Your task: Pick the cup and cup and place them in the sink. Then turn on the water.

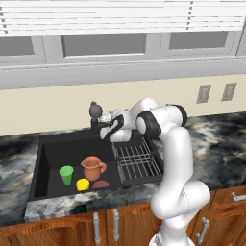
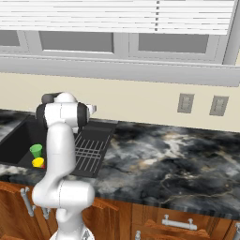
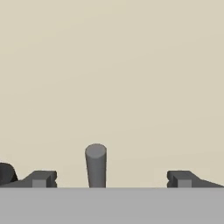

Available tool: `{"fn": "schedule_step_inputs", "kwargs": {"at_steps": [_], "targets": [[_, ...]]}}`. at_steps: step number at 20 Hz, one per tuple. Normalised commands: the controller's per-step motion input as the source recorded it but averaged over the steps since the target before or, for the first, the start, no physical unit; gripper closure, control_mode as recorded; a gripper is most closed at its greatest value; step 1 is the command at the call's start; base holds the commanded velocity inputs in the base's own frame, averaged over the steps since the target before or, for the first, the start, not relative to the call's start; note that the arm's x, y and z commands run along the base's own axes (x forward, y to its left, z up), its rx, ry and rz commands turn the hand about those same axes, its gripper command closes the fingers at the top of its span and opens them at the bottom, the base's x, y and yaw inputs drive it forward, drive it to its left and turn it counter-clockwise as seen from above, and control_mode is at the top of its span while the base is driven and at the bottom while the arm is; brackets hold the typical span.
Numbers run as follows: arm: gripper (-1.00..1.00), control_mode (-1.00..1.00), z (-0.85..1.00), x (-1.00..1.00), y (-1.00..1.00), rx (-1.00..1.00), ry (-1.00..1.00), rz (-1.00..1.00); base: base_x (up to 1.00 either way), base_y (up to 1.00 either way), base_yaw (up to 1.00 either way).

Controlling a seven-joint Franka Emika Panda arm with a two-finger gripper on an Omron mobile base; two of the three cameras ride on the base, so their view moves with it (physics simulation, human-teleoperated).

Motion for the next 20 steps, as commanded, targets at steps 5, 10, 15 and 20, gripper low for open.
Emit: {"fn": "schedule_step_inputs", "kwargs": {"at_steps": [5,10,15,20], "targets": [[-1.00,-1.00,-0.01,0.05,0.00,0.00,0.00,0.00,0.00,0.00,0.00],[-1.00,-1.00,-0.01,0.01,0.00,0.00,0.00,0.00,0.00,0.00,0.00],[-1.00,-1.00,-0.01,0.00,0.00,0.00,0.00,-0.02,0.00,0.00,0.00],[-1.00,-1.00,0.00,0.00,-0.01,0.01,0.00,-0.05,0.00,0.00,0.00]]}}
